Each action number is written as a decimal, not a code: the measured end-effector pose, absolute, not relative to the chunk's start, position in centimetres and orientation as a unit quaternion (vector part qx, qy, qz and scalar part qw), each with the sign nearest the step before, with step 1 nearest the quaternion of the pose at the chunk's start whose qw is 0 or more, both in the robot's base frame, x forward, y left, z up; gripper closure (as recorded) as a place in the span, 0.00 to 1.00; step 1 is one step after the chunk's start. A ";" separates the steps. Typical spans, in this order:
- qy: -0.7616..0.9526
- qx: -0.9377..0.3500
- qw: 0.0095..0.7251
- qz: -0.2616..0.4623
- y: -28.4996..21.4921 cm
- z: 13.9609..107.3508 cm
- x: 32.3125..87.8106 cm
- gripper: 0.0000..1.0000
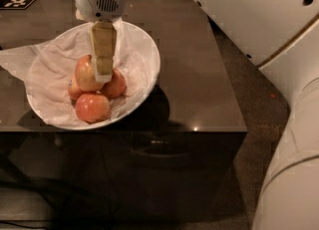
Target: Pick apple from white bowl
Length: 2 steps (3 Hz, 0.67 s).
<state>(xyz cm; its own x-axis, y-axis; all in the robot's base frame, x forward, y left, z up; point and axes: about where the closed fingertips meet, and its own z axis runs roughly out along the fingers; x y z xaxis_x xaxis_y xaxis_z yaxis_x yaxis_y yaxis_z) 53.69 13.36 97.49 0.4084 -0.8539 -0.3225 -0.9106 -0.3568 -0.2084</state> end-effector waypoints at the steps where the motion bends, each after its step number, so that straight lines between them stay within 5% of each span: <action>1: 0.548 -0.810 0.189 0.090 13.8 95.9 53.5 0.00; 2: 0.552 -0.804 0.198 0.102 14.2 94.5 53.5 0.00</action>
Offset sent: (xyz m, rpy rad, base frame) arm -0.0020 0.0100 -0.0496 0.0893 0.0463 -0.0504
